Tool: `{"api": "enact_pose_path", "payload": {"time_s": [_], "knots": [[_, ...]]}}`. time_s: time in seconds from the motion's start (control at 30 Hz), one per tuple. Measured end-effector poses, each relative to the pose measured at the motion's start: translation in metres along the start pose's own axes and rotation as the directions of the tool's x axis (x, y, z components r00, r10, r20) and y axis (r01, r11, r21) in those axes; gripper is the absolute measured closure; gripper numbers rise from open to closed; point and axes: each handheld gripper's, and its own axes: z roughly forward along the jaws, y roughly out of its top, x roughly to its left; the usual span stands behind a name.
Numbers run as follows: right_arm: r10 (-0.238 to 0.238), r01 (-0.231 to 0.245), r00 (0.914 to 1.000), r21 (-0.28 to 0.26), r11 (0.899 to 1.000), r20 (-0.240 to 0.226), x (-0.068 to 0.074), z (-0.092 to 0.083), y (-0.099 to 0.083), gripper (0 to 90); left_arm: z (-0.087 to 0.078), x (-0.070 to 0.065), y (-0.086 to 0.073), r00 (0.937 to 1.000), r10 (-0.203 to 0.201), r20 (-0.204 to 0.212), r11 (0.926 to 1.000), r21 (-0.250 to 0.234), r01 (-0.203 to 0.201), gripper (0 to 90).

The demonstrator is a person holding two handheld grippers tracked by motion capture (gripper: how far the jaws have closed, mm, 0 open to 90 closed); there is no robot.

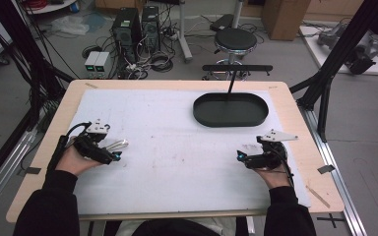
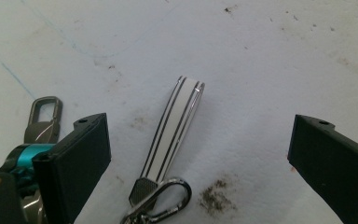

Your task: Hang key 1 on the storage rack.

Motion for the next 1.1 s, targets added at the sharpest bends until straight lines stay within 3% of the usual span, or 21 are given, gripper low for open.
{"api": "enact_pose_path", "payload": {"time_s": [0.17,0.23,0.4,0.53,0.63,0.67,0.77,0.83,0.87,1.1], "knots": [[-0.002,0.002,1.0,0.008,1.0,0.0,0.001,0.001,0.0,0.7,0.015,0.007,0.006,0.9992,-0.016,0.035,0.9992,0.037,0.014,6.7],[-0.004,0.004,1.0,0.008,1.0,0.002,0.001,0.001,0.0,0.7,0.02,0.009,0.008,0.9997,0.0,0.026,0.9975,0.07,-0.002,6.7],[-0.005,0.005,1.0,0.007,1.0,0.005,0.001,0.001,-0.001,0.7,0.027,0.012,0.013,0.9993,-0.002,0.037,0.9975,0.07,-0.001,9.4],[-0.008,0.008,0.9999,0.006,1.0,0.008,0.001,0.0,-0.001,0.7,0.032,0.013,0.011,0.9993,-0.002,0.038,0.995,0.1,-0.002,14.2],[-0.008,0.008,0.9999,0.008,1.0,0.01,0.001,0.0,-0.001,0.6,0.034,0.014,0.011,0.9994,-0.007,0.033,0.994,0.11,0.003,26.3],[-0.009,0.009,0.9999,0.008,1.0,0.01,0.002,0.0,-0.001,0.7,0.034,0.014,0.011,1.0,-0.004,0.009,0.9928,0.12,0.003,35.2],[-0.012,0.011,0.9999,0.011,1.0,0.012,0.002,0.0,-0.001,0.7,0.035,0.015,0.01,0.999,-0.021,0.041,0.9918,0.127,0.015,61.4],[-0.017,0.016,0.9998,0.012,1.0,0.013,0.002,0.001,-0.001,0.7,0.034,0.016,0.011,0.9984,-0.034,0.045,0.9906,0.134,0.028,65.7],[-0.018,0.018,0.9997,0.012,1.0,0.013,0.002,0.001,-0.001,0.7,0.032,0.018,0.01,0.9977,-0.043,0.052,0.9897,0.139,0.035,73.9],[-0.022,0.022,0.9996,0.01,1.0,0.017,0.002,0.001,-0.001,0.7,0.023,0.016,0.011,0.9999,-0.014,0.008,0.9923,0.123,0.013,74.1]]}}
